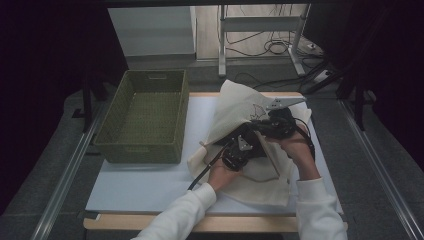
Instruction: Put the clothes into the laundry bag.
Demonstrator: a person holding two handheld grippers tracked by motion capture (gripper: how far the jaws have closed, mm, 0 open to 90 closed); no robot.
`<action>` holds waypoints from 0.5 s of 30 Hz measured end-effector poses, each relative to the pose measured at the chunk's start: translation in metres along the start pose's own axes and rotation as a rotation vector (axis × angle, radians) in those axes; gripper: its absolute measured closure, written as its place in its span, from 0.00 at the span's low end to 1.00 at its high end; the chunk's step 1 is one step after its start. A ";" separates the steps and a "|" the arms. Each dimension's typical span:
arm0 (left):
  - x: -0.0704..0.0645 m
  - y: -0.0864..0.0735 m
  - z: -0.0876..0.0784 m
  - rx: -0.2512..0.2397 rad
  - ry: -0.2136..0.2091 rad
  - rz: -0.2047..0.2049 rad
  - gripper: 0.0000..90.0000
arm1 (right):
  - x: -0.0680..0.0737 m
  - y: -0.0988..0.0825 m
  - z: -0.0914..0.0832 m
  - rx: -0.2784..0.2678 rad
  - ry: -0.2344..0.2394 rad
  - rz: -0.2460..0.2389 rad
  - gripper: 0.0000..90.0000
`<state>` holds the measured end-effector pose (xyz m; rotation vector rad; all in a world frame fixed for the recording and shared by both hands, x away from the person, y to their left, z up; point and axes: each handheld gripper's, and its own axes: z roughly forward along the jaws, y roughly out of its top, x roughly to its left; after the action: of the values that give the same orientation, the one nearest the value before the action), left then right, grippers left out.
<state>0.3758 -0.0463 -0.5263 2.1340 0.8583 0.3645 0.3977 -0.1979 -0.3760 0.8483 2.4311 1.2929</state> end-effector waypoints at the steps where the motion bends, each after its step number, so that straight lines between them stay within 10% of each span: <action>1: 0.000 -0.001 -0.004 -0.002 -0.004 0.005 1.00 | 0.000 0.000 0.000 0.000 0.000 -0.001 0.95; 15: -0.006 -0.024 -0.052 -0.058 -0.059 0.016 1.00 | 0.001 -0.001 0.006 0.023 0.003 -0.003 0.95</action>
<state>0.3339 -0.0099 -0.5104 2.0890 0.7888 0.3294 0.3992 -0.1934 -0.3808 0.8492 2.4527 1.2690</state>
